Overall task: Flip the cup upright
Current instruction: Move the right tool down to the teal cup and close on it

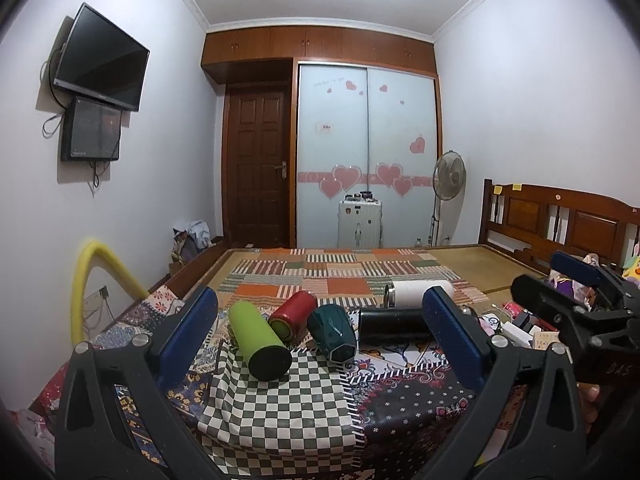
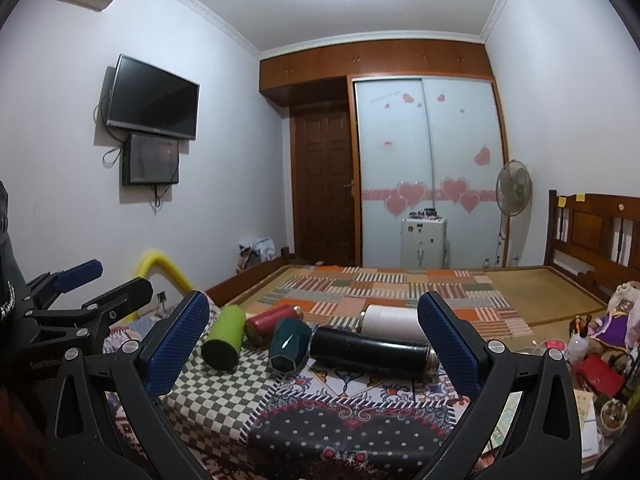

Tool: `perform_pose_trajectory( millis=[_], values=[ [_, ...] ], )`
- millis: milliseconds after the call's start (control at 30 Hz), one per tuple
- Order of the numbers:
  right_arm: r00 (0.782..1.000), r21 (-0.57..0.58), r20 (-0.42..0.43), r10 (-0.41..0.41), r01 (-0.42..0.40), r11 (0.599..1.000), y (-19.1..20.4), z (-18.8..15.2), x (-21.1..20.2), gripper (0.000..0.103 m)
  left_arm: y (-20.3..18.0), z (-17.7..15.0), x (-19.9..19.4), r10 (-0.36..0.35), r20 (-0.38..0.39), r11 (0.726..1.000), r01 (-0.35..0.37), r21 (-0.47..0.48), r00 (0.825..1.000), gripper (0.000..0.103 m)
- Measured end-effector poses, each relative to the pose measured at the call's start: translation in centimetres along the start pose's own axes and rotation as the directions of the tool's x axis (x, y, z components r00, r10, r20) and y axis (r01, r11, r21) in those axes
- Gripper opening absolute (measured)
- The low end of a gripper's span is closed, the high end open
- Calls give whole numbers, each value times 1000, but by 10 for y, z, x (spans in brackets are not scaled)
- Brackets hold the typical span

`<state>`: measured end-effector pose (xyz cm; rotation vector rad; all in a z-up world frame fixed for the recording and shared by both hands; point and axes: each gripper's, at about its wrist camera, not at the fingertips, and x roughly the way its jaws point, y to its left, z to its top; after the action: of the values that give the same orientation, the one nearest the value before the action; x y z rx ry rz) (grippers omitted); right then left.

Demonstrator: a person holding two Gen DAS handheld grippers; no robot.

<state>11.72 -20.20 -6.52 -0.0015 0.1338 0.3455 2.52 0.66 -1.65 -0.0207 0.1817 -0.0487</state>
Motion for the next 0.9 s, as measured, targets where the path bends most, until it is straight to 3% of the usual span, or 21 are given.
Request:
perform_pose_trajectory(
  millis=[133, 300, 433, 600, 900],
  values=[
    [997, -2, -67, 36, -36, 999, 0, -6, 21, 97, 10, -6, 16, 21, -25, 1000, -21, -4, 999, 103],
    [984, -23, -160, 75, -79, 997, 4, -13, 52, 79, 22, -13, 36, 43, -52, 999, -43, 15, 998, 101],
    [964, -44, -243, 108, -123, 991, 11, -20, 82, 75, 32, -22, 56, 59, -87, 998, -56, 29, 994, 98],
    [924, -40, -351, 154, -179, 983, 16, -25, 119, 69, 52, -37, 85, 61, -157, 998, -61, 3, 986, 93],
    [823, -33, -537, 184, -238, 971, 26, -29, 186, 64, 86, -52, 119, 53, -221, 994, -74, -85, 974, 92]
  ],
)
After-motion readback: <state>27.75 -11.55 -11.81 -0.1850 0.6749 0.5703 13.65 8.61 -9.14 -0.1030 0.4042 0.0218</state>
